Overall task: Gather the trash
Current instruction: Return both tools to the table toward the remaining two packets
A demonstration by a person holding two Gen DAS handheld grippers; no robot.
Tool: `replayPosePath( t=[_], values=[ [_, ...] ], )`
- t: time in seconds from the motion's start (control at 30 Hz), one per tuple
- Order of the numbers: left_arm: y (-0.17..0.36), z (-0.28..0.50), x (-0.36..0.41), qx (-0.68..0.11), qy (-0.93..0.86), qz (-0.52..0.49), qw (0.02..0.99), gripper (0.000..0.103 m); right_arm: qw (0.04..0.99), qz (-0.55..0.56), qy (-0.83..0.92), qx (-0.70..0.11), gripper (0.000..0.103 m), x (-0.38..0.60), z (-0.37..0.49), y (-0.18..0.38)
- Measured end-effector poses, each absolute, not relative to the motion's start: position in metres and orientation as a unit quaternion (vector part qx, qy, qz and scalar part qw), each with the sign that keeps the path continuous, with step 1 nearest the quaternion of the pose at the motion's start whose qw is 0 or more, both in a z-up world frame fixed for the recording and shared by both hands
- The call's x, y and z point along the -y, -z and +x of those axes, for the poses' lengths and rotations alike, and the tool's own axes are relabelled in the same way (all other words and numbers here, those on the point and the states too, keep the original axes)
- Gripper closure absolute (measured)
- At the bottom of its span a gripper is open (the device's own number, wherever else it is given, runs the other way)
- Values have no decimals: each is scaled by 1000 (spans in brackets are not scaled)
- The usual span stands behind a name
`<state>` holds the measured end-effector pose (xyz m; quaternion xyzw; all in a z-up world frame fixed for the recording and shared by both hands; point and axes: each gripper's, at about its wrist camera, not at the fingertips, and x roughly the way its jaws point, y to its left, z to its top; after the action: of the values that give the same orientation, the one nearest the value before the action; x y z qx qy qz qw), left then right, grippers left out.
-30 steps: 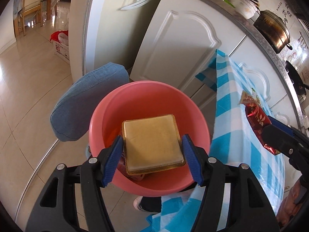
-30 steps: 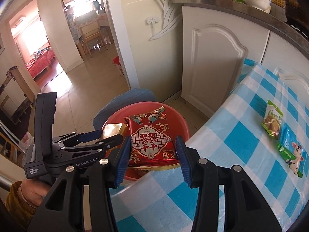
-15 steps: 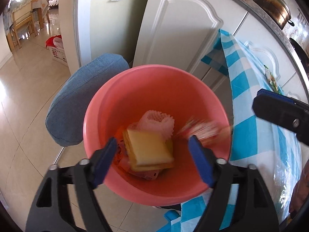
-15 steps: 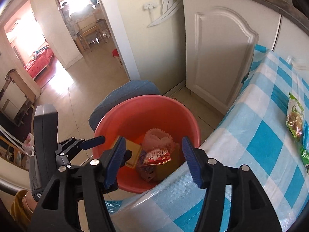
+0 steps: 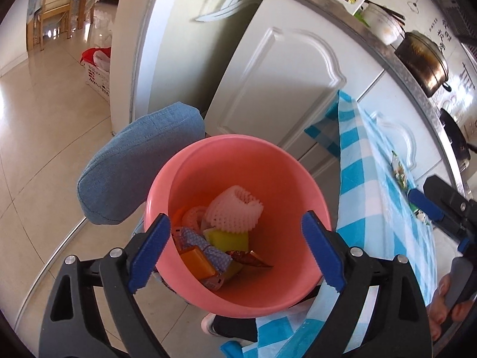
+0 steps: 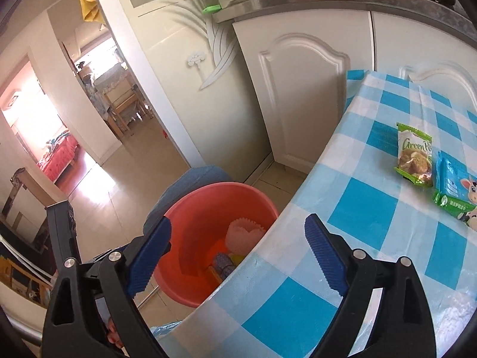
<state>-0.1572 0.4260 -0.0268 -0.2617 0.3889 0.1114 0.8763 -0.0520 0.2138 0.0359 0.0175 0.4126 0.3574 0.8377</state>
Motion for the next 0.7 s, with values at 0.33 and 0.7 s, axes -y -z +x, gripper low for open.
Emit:
replayPosePath(
  t=[0.33, 0.7],
  values=[
    [14, -149, -406, -400, -103, -246, 877, 12, 847, 49, -346, -401, 13, -181, -57, -33],
    [0, -139, -374, -406, -78, -234, 880, 12, 856, 87, -339, -381, 13, -142, -55, -35]
  ],
)
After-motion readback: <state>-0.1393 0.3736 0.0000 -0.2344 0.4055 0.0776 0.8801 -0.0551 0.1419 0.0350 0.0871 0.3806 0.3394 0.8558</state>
